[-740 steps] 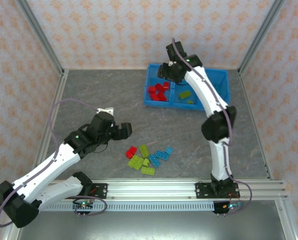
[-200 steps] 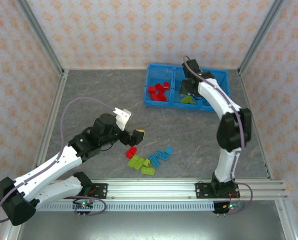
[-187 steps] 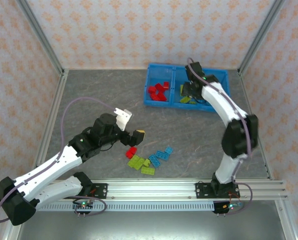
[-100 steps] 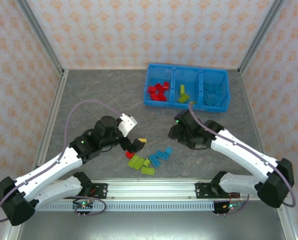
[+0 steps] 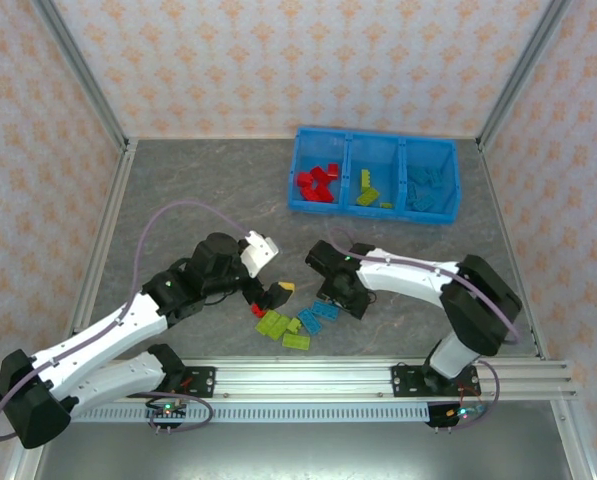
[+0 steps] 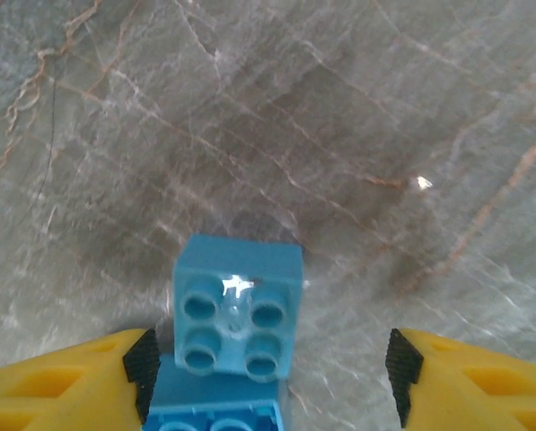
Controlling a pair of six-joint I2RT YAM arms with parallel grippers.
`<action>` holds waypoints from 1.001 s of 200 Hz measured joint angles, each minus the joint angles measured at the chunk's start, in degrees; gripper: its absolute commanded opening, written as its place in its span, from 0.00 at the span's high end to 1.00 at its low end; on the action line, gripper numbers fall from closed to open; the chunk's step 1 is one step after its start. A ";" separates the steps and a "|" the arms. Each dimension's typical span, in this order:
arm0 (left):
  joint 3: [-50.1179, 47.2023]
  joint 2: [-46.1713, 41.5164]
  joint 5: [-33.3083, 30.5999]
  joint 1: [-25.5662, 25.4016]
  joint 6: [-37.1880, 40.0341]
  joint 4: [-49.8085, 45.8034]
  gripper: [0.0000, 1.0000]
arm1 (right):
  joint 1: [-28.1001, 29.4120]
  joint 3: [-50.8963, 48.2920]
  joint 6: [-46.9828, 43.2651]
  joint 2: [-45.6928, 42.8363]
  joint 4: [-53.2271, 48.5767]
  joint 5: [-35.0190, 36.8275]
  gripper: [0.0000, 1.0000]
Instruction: Sort the legos into containers by color
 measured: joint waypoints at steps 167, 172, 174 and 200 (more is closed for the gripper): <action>-1.66 1.99 7.93 -4.39 5.97 -0.28 0.00 | -17.14 0.31 -8.41 -18.53 -0.66 12.04 0.71; -1.55 2.40 7.87 -4.48 5.95 -0.20 0.00 | -19.45 0.57 -9.57 -19.19 -0.72 12.24 0.71; -1.51 2.67 7.87 -4.50 5.86 -0.07 0.00 | -20.35 0.70 -10.19 -19.34 -0.76 12.37 0.71; -0.87 4.96 6.62 -5.01 4.07 2.34 0.00 | -34.99 4.61 -17.92 -19.17 -0.55 11.91 0.71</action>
